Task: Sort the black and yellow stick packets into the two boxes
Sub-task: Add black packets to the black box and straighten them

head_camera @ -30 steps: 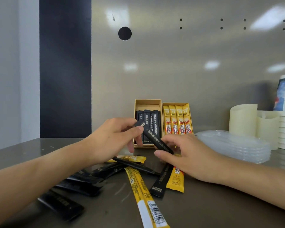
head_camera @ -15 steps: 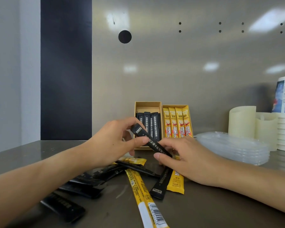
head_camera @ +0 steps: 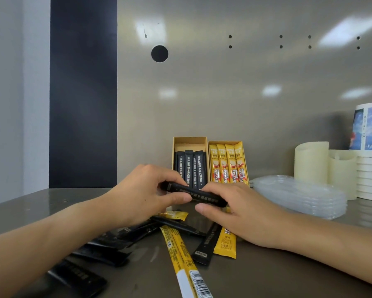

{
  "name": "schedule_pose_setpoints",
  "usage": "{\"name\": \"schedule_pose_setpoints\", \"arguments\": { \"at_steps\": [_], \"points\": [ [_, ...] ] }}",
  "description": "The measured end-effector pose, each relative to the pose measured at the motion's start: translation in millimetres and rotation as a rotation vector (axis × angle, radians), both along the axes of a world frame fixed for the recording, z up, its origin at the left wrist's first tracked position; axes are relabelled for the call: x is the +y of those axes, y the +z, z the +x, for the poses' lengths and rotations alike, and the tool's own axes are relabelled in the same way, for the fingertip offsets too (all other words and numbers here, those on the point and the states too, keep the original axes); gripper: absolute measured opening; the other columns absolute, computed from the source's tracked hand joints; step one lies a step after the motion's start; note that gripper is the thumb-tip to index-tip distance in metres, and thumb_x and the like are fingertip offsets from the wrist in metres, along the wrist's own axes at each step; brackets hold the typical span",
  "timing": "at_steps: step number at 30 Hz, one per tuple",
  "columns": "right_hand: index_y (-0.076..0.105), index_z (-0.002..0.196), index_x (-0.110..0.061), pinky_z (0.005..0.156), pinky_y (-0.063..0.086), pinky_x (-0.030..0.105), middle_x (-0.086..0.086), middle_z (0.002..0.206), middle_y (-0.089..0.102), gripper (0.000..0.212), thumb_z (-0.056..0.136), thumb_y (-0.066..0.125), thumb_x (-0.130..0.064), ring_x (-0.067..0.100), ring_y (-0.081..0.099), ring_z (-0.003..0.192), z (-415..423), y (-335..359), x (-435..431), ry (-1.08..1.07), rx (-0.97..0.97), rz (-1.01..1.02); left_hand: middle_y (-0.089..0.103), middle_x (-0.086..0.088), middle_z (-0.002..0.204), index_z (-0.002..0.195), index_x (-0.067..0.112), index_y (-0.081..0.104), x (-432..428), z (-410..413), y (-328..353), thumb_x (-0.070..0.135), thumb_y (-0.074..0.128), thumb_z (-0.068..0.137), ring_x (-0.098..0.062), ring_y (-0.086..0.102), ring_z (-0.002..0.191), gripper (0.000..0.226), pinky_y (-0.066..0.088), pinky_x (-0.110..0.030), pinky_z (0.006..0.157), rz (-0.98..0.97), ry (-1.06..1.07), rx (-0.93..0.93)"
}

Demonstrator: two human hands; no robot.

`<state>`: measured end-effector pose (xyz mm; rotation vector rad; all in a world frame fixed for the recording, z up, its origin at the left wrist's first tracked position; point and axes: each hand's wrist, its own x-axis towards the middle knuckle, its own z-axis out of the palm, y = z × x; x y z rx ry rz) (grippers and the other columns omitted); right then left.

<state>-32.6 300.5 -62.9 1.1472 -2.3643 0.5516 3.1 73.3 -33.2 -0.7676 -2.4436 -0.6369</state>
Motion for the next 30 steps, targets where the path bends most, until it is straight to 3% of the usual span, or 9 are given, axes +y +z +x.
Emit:
{"name": "schedule_pose_setpoints", "arguments": {
  "at_steps": [4,6,10,12,16,20,24,26,30],
  "points": [
    [0.054,0.11,-0.041,0.074,0.058,0.044,-0.009,0.1,0.069,0.024,0.097,0.045,-0.059,0.012,0.066,0.089,0,0,0,0.02,-0.008,-0.043,0.067,0.037,0.082,0.083,0.05,0.065,1,2,2,0.035,0.066,0.094,0.007,0.065,0.073,0.018,0.048,-0.009,0.062,-0.022,-0.008,-0.015],
    [0.055,0.107,-0.04,0.075,0.058,0.042,-0.012,0.099,0.068,0.018,0.099,0.048,-0.054,0.011,0.065,0.089,-1,0,0,0.024,0.001,-0.067,0.063,0.042,0.079,0.08,0.052,0.062,1,2,3,0.036,0.066,0.094,0.012,0.062,0.079,0.022,0.044,-0.006,0.061,-0.048,0.009,0.004],
    [0.063,0.096,-0.036,0.073,0.058,0.04,-0.01,0.085,0.07,0.013,0.096,0.057,-0.047,0.01,0.068,0.08,0,2,0,0.042,0.009,-0.147,0.069,0.026,0.088,0.092,0.044,0.07,-3,-1,1,0.043,0.066,0.091,0.009,0.061,0.093,0.004,0.044,-0.005,0.067,-0.067,0.001,0.046],
    [0.068,0.093,-0.037,0.075,0.055,0.032,-0.015,0.086,0.07,0.012,0.092,0.063,-0.048,0.006,0.066,0.086,1,3,0,0.032,0.022,-0.187,0.069,0.02,0.093,0.099,0.037,0.074,-4,-2,-2,0.045,0.065,0.091,0.002,0.061,0.097,0.015,0.044,-0.006,0.074,-0.088,-0.009,0.093],
    [0.073,0.095,-0.033,0.077,0.055,0.026,-0.014,0.09,0.073,0.014,0.088,0.07,-0.044,0.004,0.067,0.09,3,6,1,0.053,-0.028,-0.307,0.062,0.02,0.094,0.098,0.036,0.073,-4,-4,-1,0.048,0.065,0.09,-0.005,0.055,0.098,0.017,0.046,-0.016,0.08,-0.155,0.014,0.175],
    [0.072,0.101,-0.024,0.078,0.055,0.02,-0.01,0.09,0.077,0.01,0.092,0.071,-0.028,0.005,0.072,0.086,7,10,-1,0.166,-0.172,-0.418,0.061,0.019,0.089,0.095,0.034,0.067,-3,-3,-2,0.047,0.065,0.091,-0.008,0.056,0.093,0.014,0.049,-0.021,0.075,-0.178,0.044,0.163],
    [0.065,0.112,-0.022,0.093,0.057,0.042,-0.001,0.099,0.078,0.018,0.096,0.066,-0.016,0.016,0.074,0.088,7,10,-2,0.191,-0.331,-0.457,0.064,0.016,0.084,0.099,0.028,0.065,1,-3,-3,0.038,0.06,0.097,0.009,0.057,0.083,0.012,0.042,-0.009,0.065,-0.091,0.082,0.108],
    [0.06,0.114,-0.024,0.095,0.057,0.044,-0.004,0.102,0.077,0.025,0.096,0.059,-0.006,0.013,0.073,0.088,4,10,0,0.131,-0.39,-0.432,0.069,0.013,0.084,0.103,0.025,0.061,0,-6,-2,0.036,0.055,0.1,0.012,0.059,0.073,0.013,0.041,-0.006,0.062,-0.021,0.099,0.063],
    [0.055,0.1,-0.019,0.085,0.056,0.04,-0.004,0.098,0.076,0.025,0.091,0.051,0.004,0.011,0.071,0.081,0,9,1,0.062,-0.399,-0.409,0.072,0.005,0.074,0.105,0.02,0.051,-4,-10,-3,0.032,0.044,0.105,-0.007,0.071,0.069,0.014,0.045,-0.01,0.06,0.042,0.118,0.001]
  ]
}}
